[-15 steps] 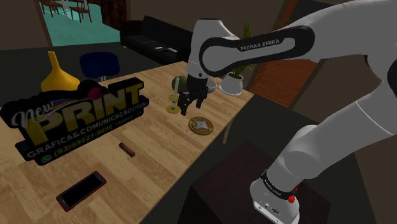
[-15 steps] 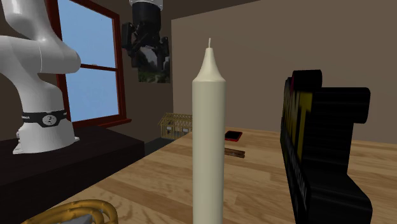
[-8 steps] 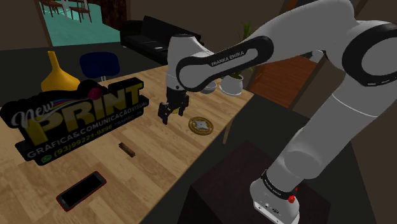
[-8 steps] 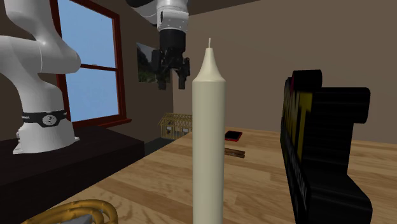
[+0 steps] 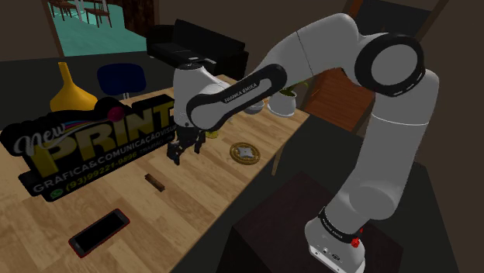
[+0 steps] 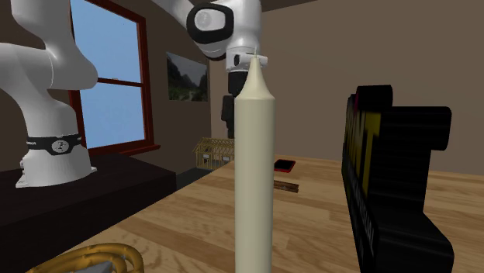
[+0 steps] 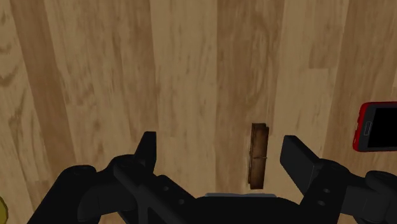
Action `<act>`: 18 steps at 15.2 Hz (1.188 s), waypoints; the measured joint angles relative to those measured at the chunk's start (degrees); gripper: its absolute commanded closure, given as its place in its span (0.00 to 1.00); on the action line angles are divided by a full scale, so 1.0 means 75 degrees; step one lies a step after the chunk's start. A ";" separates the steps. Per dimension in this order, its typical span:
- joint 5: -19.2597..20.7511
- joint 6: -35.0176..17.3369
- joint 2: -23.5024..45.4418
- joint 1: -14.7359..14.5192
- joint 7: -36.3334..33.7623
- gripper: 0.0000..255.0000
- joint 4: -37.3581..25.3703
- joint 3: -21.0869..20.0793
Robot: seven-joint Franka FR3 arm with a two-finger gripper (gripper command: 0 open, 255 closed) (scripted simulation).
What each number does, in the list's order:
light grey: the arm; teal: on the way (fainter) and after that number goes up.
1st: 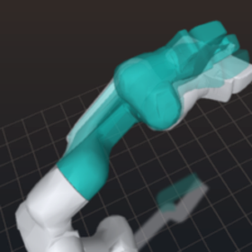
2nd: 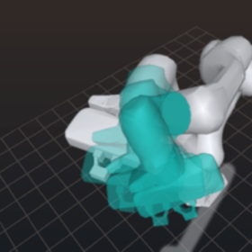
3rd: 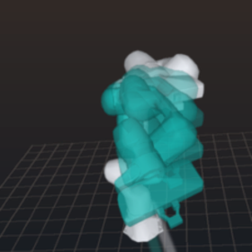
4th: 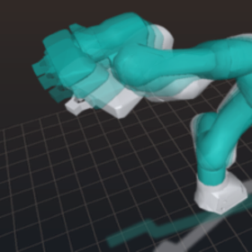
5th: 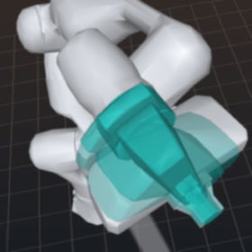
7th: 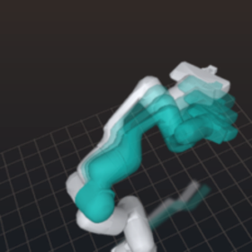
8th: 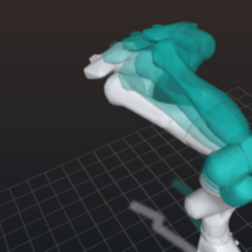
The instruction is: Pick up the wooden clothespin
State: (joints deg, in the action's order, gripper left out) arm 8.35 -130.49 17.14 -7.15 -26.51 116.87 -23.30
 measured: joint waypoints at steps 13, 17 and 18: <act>0.1284 0.0142 0.3710 -0.1461 -0.0808 0.00 -0.3613 0.0606; 0.1380 -0.0034 0.4127 -0.1558 -0.0842 0.00 -0.3854 0.0703; 0.1397 -0.0062 0.4219 -0.1581 -0.0848 0.00 -0.3920 0.0723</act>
State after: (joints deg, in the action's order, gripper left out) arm 18.83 -130.95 48.79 -19.01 -32.86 87.47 -17.88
